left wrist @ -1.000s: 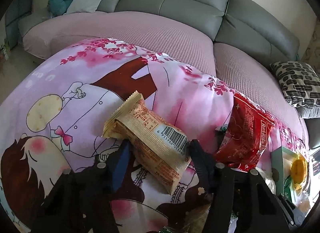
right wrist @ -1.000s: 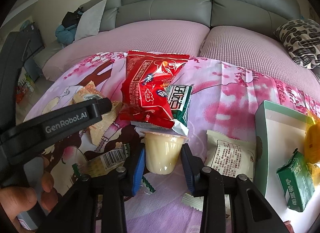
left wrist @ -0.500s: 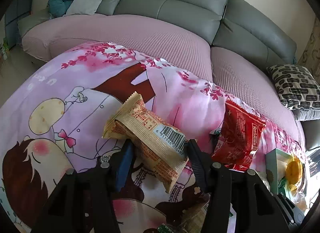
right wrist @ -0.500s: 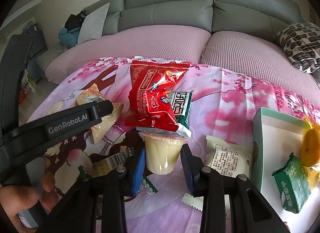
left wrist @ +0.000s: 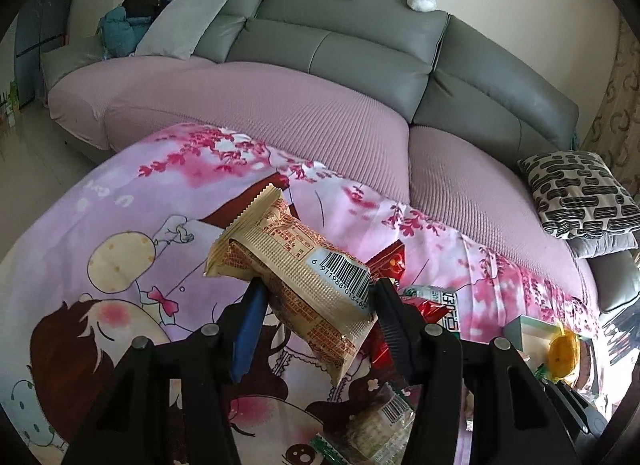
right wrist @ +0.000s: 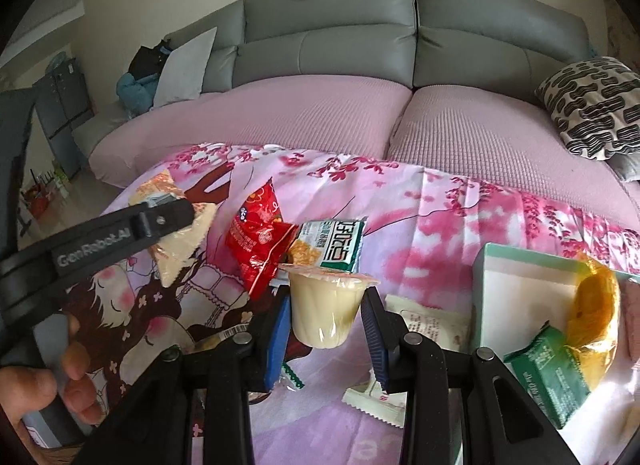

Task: Organize snacks
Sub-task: 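Carry the beige pack over the tray with the left tool while the right tool carries the pudding cup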

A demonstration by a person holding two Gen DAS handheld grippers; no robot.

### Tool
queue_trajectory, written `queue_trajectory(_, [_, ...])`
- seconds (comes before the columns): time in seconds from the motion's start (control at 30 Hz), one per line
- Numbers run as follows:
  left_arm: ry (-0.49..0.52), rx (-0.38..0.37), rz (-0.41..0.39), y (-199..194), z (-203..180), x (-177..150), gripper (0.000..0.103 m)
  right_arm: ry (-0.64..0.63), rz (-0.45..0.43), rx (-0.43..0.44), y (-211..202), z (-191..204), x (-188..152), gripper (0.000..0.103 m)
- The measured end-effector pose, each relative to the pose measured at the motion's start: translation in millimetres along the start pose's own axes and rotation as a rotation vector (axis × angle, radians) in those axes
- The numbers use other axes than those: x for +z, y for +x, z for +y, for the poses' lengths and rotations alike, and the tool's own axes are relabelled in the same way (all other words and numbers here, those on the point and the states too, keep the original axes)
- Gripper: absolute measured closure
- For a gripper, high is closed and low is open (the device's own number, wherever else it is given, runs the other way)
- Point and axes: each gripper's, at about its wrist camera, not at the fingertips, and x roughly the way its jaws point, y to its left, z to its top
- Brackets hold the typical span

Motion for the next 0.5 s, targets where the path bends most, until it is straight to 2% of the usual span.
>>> queue_trajectory(0.27, [0.023,-0.009,-0.008,-4.5,-8.7,-0.1,0.046,0.024,-0.021,-0.020,-10.0,-12.3,4.9,0.066])
queue_trajectory(0.5, [0.090,-0.069,-0.005,-5.1,-36.6,-3.8,0.046,0.075,-0.042,-0.069,-22.1,-41.2,10.6,0.066])
